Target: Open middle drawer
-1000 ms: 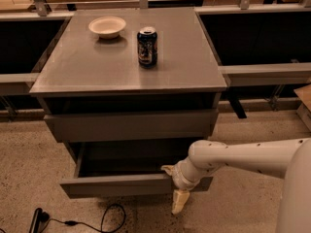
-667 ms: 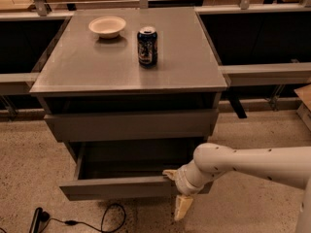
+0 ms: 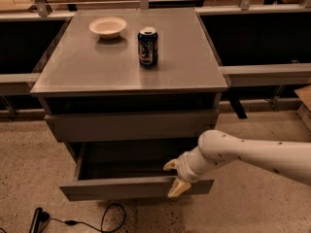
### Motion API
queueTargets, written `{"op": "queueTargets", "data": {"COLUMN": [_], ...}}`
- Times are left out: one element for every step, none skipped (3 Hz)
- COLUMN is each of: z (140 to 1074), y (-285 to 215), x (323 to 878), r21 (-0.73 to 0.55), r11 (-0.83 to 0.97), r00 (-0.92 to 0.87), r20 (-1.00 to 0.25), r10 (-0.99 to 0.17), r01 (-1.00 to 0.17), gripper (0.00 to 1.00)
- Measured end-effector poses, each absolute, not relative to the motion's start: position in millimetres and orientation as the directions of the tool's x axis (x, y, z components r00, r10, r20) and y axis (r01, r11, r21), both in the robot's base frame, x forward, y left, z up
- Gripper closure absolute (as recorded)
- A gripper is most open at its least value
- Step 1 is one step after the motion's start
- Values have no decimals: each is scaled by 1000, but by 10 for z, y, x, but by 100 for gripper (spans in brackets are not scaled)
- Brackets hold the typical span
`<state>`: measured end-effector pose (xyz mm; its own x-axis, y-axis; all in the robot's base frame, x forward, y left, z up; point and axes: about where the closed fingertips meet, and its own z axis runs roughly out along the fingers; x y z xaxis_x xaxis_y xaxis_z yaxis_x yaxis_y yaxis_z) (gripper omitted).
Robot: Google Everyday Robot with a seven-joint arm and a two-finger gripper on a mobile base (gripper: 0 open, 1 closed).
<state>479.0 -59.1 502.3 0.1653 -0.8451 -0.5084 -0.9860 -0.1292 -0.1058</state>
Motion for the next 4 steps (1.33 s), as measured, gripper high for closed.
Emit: {"op": "queueTargets", "data": {"z": [5107,5007,4821,4573], "y": [-562,-513,-548,-533], "x": [5099,5373,5621,5737], "r21": [-124,-126,-109,-81], "r11": [-95,-61,-1,39], "r00": [146,117,56,7], "r20": [-516,-510,-503,-498], "r10": [-844,-852,-863,-867], "r01": [-988,-990,-994,-996], "gripper": [62,85,100,100]}}
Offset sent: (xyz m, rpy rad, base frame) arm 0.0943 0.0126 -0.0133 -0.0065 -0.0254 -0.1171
